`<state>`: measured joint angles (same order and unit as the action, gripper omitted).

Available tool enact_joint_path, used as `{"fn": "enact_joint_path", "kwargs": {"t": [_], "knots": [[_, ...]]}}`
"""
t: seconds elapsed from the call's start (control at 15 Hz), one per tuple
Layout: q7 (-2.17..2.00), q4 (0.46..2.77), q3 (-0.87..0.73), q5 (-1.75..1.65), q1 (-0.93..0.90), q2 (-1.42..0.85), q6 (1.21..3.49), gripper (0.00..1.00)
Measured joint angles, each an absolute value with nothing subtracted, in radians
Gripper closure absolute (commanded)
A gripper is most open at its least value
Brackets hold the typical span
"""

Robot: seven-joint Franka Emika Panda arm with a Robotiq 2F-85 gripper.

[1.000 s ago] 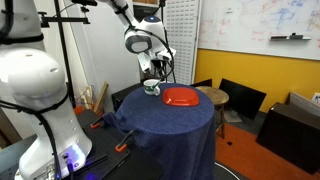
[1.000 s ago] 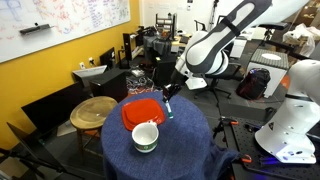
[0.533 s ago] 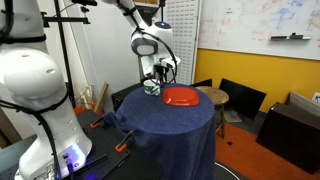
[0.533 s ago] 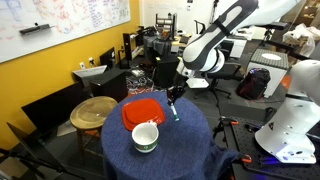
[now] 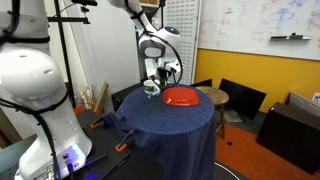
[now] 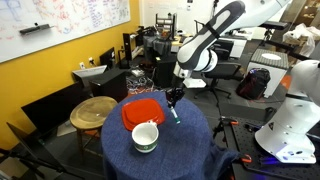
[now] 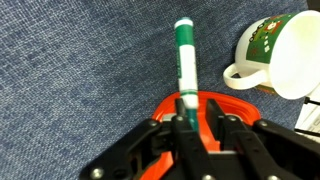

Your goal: Put the marker on the table

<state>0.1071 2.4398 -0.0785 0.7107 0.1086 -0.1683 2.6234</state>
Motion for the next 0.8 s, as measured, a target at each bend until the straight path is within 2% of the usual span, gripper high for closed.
{"fn": "enact_joint_path", "kwargs": {"t": [0.27, 0.4, 0.8], "knots": [[0.069, 2.417, -0.078, 0.672, 0.119, -0.182, 2.598, 0.10], [0.055, 2.412, -0.078, 0.660, 0.121, -0.183, 2.595, 0.00], [0.003, 2.401, -0.076, 0.603, 0.120, -0.183, 2.594, 0.00]]}}
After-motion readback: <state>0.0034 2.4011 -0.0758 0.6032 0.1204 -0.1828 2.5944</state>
